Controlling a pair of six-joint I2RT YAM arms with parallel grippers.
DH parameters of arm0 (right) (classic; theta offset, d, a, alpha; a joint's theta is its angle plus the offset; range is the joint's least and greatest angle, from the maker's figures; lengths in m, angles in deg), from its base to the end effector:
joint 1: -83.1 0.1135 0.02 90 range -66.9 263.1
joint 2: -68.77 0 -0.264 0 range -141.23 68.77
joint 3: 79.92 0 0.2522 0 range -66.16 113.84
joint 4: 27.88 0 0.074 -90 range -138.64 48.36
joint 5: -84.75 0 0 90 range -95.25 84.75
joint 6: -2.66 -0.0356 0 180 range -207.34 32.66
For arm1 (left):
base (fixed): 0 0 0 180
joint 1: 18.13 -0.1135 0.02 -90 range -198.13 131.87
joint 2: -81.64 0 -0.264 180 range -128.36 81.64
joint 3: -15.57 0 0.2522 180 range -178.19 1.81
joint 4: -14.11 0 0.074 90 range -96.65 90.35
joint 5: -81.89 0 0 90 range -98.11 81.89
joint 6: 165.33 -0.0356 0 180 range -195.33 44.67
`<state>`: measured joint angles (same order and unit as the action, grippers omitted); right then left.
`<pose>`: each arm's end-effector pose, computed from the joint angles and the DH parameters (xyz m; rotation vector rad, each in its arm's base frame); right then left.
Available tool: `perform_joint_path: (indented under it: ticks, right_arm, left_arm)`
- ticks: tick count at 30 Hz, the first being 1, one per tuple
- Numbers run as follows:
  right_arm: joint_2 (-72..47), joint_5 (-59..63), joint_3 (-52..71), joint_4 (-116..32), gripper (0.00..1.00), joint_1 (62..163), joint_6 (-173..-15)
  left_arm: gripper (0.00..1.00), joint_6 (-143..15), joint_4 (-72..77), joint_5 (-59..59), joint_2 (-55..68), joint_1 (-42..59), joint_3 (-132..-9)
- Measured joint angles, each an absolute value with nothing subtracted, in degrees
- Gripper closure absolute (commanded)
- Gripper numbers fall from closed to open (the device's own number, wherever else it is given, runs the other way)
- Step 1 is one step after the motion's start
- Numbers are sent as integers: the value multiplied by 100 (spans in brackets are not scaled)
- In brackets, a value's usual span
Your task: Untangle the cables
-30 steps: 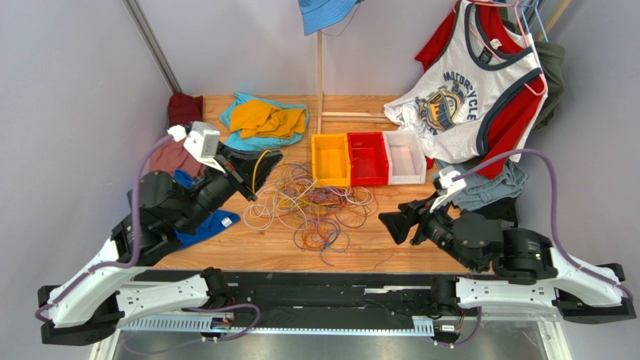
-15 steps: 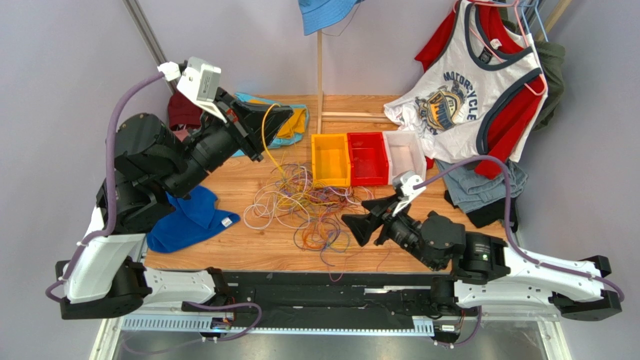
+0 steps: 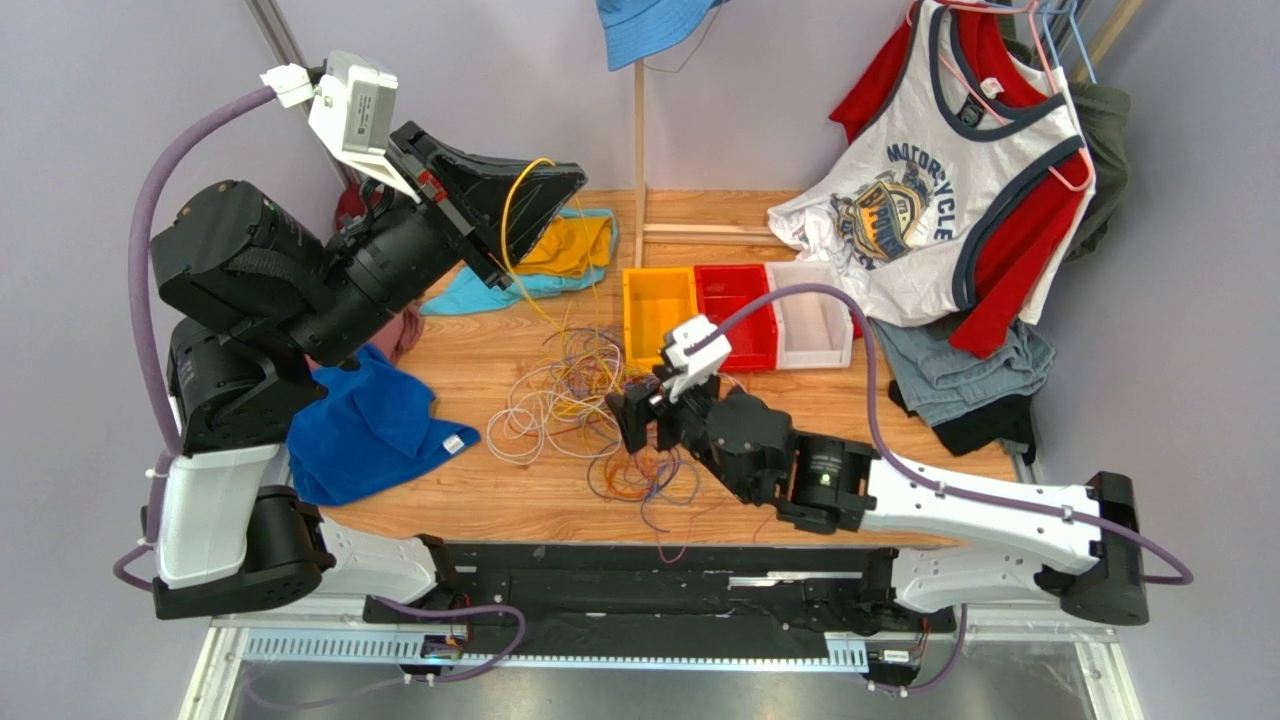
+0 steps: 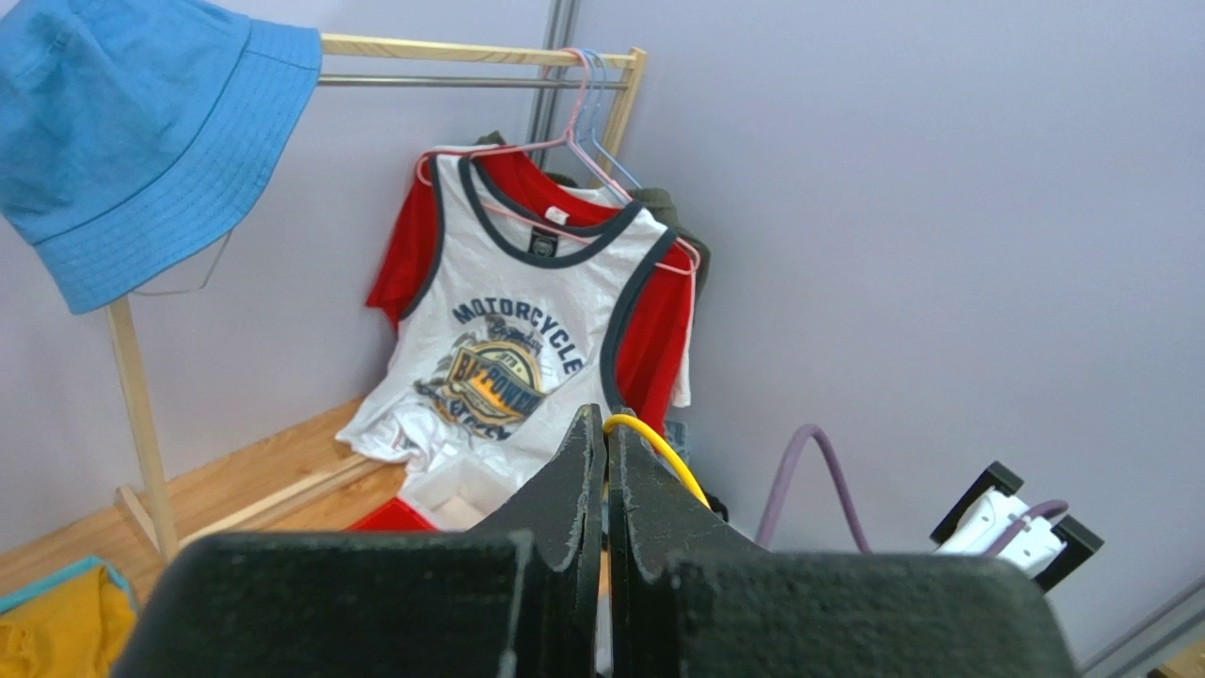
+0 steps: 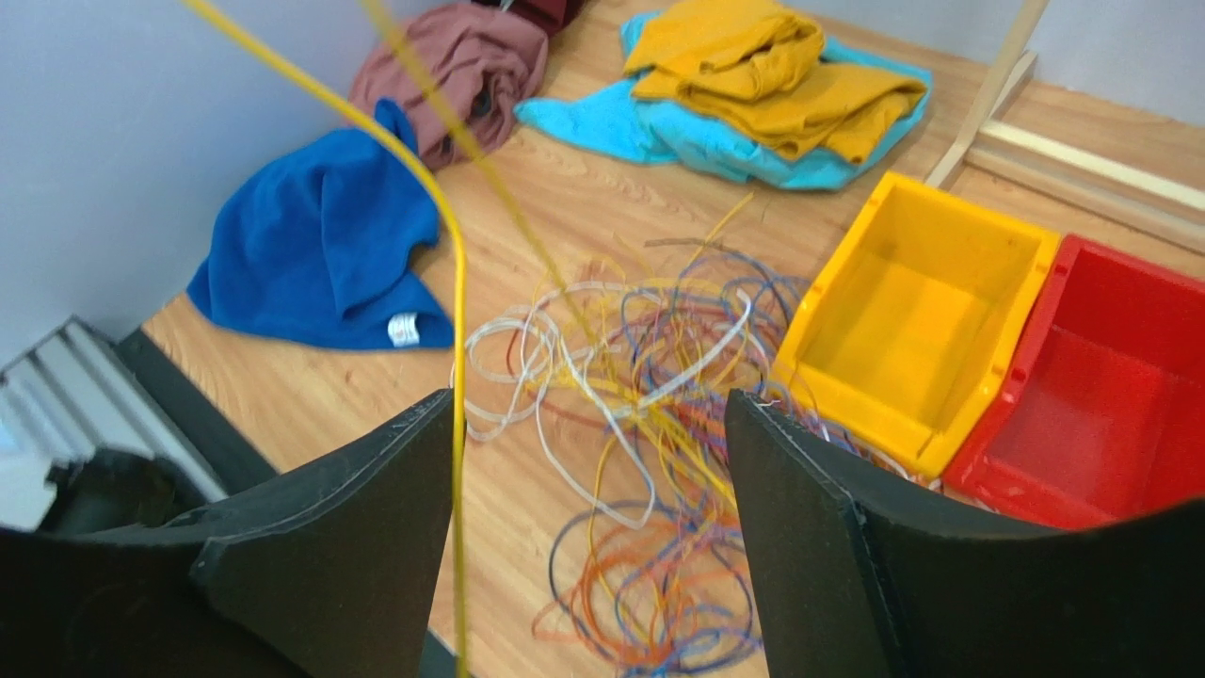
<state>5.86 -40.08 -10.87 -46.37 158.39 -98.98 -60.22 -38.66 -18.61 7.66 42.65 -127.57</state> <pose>0.0835 0.2380 0.3534 -0.5403 1.6974 0.5629 0.0747 -0.1203 0.6337 0.3707 1.3072 -1.0106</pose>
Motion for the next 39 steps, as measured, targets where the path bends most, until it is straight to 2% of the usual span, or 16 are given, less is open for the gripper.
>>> perform_joint_path:
  ticks: [4,6,8,9,10,11,12,17,20,26,32,35,39]
  right_arm:
    - [-65,-3881,-547,-4320,31,15533,-9879]
    - [-356,-3789,-335,-4180,37,15411,-9881]
    - [-596,-3702,-167,-4126,52,15306,-9887]
    - [-736,-3632,-75,-4093,65,15238,-9907]
    - [-819,-3594,-33,-4075,74,15190,-9905]
    - [-898,-3555,6,-4067,98,15124,-9922]
    - [-946,-3516,21,-4060,100,15083,-9920]
    - [-942,-3645,297,-4495,100,14954,-9896]
    - [-734,-3787,867,-5072,100,14943,-9726]
    - [-13,-3889,3029,-6082,100,14943,-9485]
    - [807,-3710,4152,-6611,100,14947,-9496]
    - [857,-3708,4266,-6893,100,14963,-9481]
    - [794,-3935,3816,-7142,100,14949,-9479]
  left_arm:
    - [100,-6024,-3901,-1804,753,4265,-12801]
    - [100,-6028,-3933,-1787,755,4265,-12801]
    - [100,-6033,-3968,-1780,758,4265,-12801]
    - [100,-6037,-3982,-1780,762,4265,-12801]
    - [100,-6046,-3990,-1780,766,4265,-12801]
    - [100,-6050,-4006,-1782,777,4265,-12801]
    - [100,-6055,-4021,-1784,793,4265,-12799]
    - [100,-6138,-4047,-1924,1040,4265,-12539]
    - [100,-6194,-3844,-2163,1435,4265,-11907]
    - [100,-6243,-3409,-2737,2259,4265,-10309]
    - [100,-6249,-2919,-3013,2646,4284,-9454]
    - [100,-6271,-2657,-2989,2648,4365,-9343]
    - [100,-6284,-2699,-3194,2683,4306,-9142]
